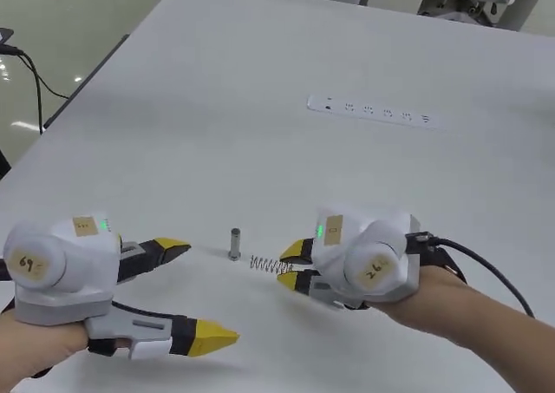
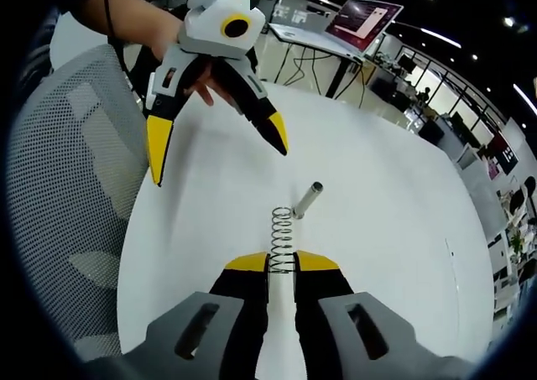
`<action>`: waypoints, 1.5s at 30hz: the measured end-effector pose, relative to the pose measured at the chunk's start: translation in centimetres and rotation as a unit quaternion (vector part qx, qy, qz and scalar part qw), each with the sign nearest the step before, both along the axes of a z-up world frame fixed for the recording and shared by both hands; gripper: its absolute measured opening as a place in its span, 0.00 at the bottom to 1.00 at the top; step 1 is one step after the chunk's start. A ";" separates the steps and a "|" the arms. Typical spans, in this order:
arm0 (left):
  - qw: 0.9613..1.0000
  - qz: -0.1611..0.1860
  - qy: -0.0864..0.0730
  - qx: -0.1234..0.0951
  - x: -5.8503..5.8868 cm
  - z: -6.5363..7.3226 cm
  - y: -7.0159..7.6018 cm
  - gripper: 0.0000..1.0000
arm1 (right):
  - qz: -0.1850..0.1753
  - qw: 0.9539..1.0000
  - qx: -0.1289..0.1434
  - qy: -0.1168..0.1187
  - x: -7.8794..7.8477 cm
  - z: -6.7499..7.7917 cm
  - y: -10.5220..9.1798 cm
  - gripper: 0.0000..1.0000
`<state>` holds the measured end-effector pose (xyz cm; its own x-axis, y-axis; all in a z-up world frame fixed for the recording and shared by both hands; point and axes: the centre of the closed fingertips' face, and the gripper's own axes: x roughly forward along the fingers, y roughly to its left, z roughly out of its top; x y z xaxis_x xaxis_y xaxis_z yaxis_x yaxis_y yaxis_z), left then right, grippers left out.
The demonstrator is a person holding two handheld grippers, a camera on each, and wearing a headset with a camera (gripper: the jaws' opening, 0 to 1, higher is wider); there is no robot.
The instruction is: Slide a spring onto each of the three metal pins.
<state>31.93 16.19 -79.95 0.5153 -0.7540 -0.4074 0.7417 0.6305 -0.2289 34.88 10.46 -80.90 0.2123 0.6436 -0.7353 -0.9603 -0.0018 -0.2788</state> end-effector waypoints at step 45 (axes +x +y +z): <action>0.985 -0.170 -0.020 -0.032 -0.1 1.5 -7.1 0.20 | 0.026 0.999 0.014 0.021 -3.5 1.4 -2.2 0.08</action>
